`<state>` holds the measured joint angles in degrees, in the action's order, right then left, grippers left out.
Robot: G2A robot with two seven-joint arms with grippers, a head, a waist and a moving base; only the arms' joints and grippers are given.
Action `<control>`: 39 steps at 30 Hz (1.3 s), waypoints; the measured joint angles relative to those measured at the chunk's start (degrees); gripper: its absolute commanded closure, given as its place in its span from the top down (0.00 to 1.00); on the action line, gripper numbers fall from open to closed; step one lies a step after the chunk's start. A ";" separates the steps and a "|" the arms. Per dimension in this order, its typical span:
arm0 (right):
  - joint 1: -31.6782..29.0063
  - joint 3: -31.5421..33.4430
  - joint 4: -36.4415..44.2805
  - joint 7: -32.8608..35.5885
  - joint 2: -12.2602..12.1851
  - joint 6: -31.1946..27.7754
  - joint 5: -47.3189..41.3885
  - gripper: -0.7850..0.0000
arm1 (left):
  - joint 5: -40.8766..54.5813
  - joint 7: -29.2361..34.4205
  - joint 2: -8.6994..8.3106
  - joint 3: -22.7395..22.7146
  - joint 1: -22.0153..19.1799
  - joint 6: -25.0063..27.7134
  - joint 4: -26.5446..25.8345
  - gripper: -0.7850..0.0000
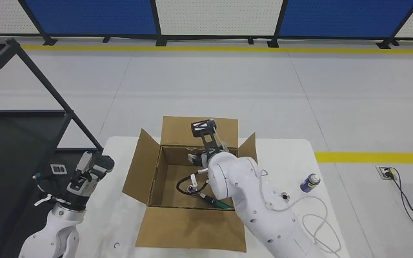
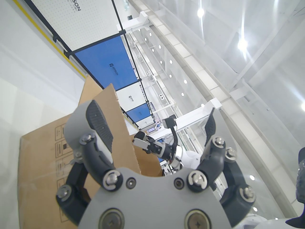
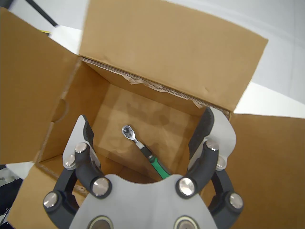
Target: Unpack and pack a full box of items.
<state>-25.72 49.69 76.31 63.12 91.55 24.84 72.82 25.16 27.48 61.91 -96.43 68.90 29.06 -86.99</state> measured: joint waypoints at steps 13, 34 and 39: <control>0.64 -0.76 -2.82 1.43 0.60 -1.06 -1.43 1.00 | -0.08 -0.11 0.01 0.11 0.39 -0.63 -0.50 1.00; 18.28 -14.03 -39.48 15.63 10.31 -18.26 -9.59 1.00 | 4.36 6.74 -0.48 -3.17 1.18 -1.28 1.06 1.00; 18.28 -13.85 -39.35 15.63 10.24 -18.40 -9.70 1.00 | 4.37 6.87 -0.48 -3.11 0.79 -1.50 1.91 1.00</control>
<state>-7.44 35.84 36.96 78.74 101.79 6.43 63.12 29.53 34.34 61.44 -99.54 69.69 27.56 -85.08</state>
